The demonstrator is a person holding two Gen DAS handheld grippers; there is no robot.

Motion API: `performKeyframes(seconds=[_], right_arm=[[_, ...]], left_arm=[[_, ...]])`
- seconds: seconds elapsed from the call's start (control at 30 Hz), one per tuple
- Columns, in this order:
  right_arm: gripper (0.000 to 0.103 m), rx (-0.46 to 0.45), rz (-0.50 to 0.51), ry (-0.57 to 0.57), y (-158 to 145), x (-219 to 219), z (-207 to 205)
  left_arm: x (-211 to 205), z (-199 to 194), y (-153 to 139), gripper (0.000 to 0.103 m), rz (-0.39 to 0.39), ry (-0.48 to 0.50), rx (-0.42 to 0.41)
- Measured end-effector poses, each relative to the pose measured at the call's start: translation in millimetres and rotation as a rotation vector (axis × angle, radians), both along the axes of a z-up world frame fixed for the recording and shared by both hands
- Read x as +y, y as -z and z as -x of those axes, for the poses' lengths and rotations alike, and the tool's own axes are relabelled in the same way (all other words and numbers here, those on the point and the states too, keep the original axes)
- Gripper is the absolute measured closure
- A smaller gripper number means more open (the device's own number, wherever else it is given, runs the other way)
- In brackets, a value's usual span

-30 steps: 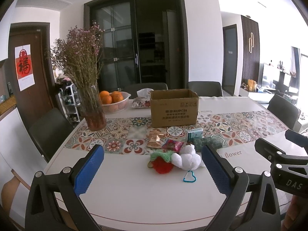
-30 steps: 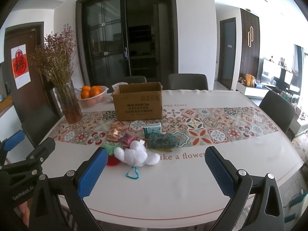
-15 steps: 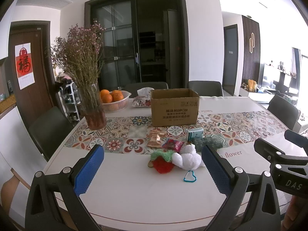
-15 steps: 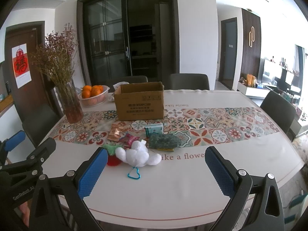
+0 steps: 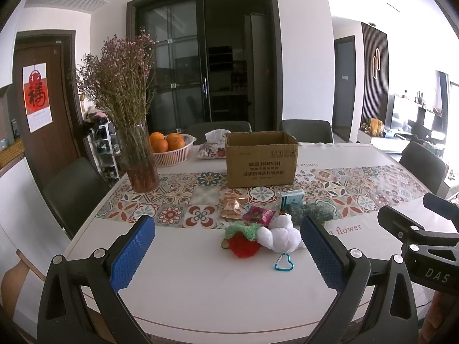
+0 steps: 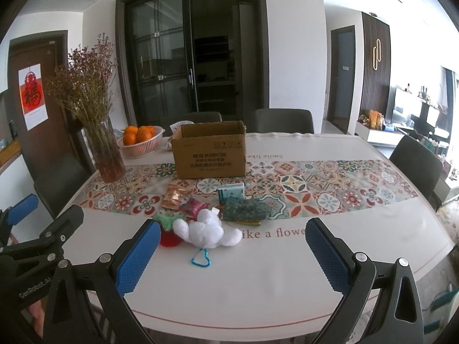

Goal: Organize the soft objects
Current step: 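Move both grippers down onto the white plush and strawberry plush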

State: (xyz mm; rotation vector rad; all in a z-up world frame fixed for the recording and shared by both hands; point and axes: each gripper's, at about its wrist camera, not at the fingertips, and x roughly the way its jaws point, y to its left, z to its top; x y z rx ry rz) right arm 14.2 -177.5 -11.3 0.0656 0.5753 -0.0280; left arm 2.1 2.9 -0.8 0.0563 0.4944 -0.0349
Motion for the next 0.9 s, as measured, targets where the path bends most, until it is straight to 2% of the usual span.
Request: performKeyframes(seconds=[0.3, 0.5, 0.9], right_arm=[[0.001, 0.006, -0.001, -0.002, 2.1, 0.7, -1.2], [0.001, 0.032, -0.003, -0.016, 9.0, 2.1, -14.5], [0.001, 0.192, -0.027, -0.052, 50.6, 9.8, -69.4]], left_arm=[[0.1, -1.6, 2.5, 0.000, 0.001, -0.001, 0.007], [1.9, -13.0, 10.5, 0.000, 0.008, 0.001, 0.044], [7.8, -63.9, 48.4, 0.000, -0.003, 0.037, 0.180]])
